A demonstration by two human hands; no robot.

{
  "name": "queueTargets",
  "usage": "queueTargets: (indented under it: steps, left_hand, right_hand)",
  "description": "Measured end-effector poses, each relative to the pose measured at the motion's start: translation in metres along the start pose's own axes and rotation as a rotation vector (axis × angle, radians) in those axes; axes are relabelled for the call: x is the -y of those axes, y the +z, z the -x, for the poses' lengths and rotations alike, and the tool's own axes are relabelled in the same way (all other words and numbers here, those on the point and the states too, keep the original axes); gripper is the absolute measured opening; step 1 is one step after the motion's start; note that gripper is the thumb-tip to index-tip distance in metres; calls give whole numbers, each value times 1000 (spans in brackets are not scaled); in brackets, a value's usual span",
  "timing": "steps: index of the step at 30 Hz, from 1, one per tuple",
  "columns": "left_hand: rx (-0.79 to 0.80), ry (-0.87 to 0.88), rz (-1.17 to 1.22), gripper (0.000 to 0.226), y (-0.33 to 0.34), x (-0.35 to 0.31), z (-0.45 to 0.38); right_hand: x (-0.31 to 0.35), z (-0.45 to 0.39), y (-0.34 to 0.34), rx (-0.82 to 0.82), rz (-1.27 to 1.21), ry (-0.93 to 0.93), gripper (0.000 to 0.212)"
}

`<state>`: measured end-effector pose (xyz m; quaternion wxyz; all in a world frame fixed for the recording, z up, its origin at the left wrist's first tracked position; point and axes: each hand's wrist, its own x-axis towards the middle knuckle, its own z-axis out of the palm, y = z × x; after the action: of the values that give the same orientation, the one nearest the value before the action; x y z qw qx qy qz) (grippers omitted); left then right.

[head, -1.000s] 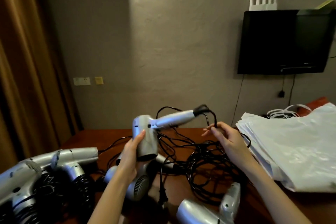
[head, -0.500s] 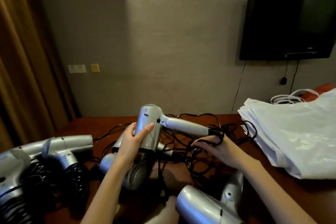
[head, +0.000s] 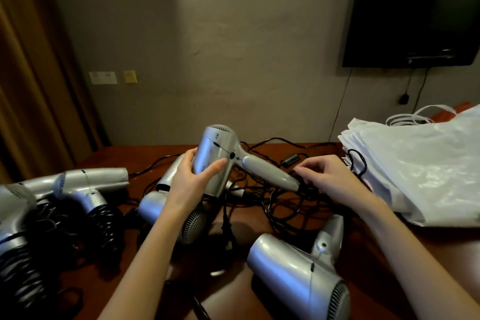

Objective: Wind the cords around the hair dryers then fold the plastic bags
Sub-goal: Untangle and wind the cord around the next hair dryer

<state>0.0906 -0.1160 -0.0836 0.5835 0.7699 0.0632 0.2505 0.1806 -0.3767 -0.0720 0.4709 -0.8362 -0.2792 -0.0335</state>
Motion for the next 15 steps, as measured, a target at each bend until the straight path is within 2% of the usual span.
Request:
queueTargets:
  steps: [3,8,12,15]
  left_hand:
    - [-72,-1,35,89,-2,3,1]
    - [-170,-55,205,71,-5,8,-2]
    - [-160,-84,290,62,-5,5,-3]
    - [-120,-86,299,60,-6,4,-3]
  right_hand:
    - [9,8,12,-105,-31,-109,16]
    - [14,15,34,-28,-406,-198,41]
    - [13,16,40,-8,-586,-191,38]
    - [10,17,38,-5,-554,-147,27]
